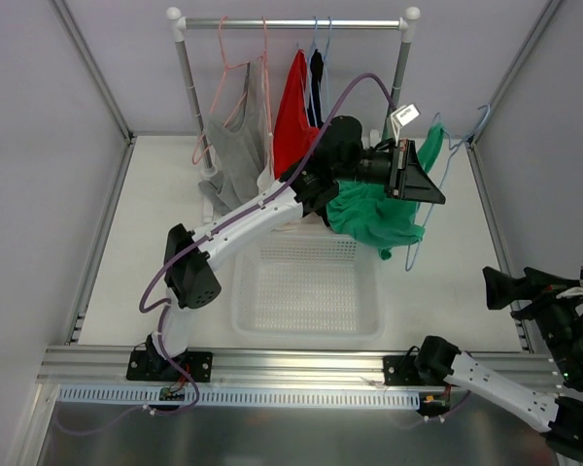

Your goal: Remove the tank top from the hanger

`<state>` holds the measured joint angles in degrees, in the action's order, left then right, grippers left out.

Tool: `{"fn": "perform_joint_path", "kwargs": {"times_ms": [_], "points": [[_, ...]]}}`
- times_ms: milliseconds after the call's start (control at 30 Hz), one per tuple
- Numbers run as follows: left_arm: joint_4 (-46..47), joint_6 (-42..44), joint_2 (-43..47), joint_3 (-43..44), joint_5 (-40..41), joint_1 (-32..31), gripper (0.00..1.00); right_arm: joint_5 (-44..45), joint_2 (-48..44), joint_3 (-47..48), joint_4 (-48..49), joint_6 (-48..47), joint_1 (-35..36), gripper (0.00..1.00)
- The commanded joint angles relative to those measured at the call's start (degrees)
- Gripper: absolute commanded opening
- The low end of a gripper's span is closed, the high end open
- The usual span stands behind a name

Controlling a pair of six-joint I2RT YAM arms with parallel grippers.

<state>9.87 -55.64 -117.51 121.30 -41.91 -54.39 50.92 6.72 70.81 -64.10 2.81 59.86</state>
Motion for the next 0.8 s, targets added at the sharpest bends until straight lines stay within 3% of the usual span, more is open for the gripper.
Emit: {"fn": "perform_joint_path", "kwargs": {"times_ms": [0, 200, 300, 333, 400, 467, 533, 767], "points": [[1.2, 0.3, 3.1, 3.2, -7.8, 0.2, 0.00, 8.2, 7.4, 1.7, 3.7, -2.7, 0.8, 0.96], [0.9, 0.0, 2.3, 4.1, -15.3, 0.9, 0.00, 14.5, 11.7, 3.1, 10.3, -13.0, 9.6, 0.96], [0.6, 1.1, 3.6, 2.5, -16.8, 1.7, 0.00, 21.4, 13.7, 3.1, 10.8, -13.7, 19.5, 0.96], [0.4, 1.4, 3.7, 1.8, -17.0, 2.3, 0.00, 28.6, 14.2, 3.3, 10.9, -13.7, 26.3, 0.96], [0.0, 2.2, 4.2, 1.2, -16.7, 3.1, 0.00, 34.9, 14.3, 3.7, 11.0, -13.4, 33.7, 0.95], [-0.2, 2.0, 4.0, 0.9, -16.2, 4.4, 0.00, 50.3, 14.5, 4.4, 11.2, -14.2, 47.6, 0.94], [-0.4, 1.8, 3.3, 0.9, -15.5, 5.2, 0.00, 50.9, 12.7, 5.0, 11.2, -16.1, 56.0, 0.95], [-1.4, 3.8, 2.3, 1.6, -14.1, 6.1, 0.00, 50.9, 19.7, 7.1, 11.5, -18.5, 44.6, 1.00]]}}
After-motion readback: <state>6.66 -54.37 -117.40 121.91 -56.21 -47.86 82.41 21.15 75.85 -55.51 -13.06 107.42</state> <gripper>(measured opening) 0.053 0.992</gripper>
